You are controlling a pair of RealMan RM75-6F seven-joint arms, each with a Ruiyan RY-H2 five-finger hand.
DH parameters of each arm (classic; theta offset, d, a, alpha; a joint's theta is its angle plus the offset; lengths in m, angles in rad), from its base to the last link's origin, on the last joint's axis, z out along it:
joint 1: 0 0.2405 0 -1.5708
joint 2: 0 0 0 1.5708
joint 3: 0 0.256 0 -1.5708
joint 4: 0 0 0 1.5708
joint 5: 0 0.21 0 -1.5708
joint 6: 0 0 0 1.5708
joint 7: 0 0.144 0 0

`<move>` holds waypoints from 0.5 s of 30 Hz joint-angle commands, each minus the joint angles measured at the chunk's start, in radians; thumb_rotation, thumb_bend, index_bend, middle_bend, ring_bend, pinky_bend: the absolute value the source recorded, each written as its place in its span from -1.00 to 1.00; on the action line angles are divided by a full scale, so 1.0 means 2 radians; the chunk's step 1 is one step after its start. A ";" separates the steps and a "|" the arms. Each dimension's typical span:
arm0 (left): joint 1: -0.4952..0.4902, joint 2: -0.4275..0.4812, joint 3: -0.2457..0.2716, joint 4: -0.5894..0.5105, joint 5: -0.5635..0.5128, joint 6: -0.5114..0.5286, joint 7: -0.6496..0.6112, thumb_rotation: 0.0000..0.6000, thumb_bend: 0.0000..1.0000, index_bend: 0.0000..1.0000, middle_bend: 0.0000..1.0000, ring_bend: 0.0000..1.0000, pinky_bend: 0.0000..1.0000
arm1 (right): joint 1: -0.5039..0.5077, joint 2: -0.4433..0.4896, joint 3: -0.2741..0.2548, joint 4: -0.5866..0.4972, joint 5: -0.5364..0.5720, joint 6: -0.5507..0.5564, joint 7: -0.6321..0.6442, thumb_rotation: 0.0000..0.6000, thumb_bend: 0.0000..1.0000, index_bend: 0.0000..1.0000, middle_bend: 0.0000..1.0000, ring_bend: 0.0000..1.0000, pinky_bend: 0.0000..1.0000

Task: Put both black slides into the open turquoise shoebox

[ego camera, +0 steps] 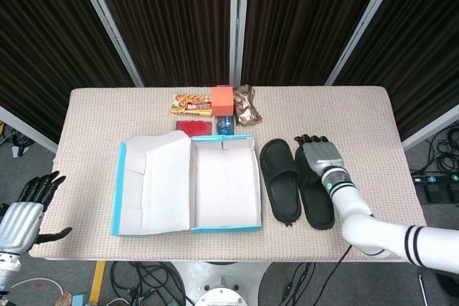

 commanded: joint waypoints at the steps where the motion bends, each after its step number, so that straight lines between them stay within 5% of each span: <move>1: 0.000 0.002 0.000 0.004 -0.001 -0.002 -0.008 1.00 -0.96 -0.87 -0.97 -1.00 -1.00 | 0.042 -0.044 -0.014 0.031 0.051 0.020 -0.035 1.00 -0.76 -1.00 -0.96 -1.00 -1.00; 15: 0.001 0.003 0.003 0.024 0.001 -0.002 -0.037 1.00 -0.96 -0.87 -0.97 -1.00 -1.00 | 0.070 -0.111 -0.004 0.093 0.110 0.045 -0.060 1.00 -0.74 -1.00 -0.90 -1.00 -1.00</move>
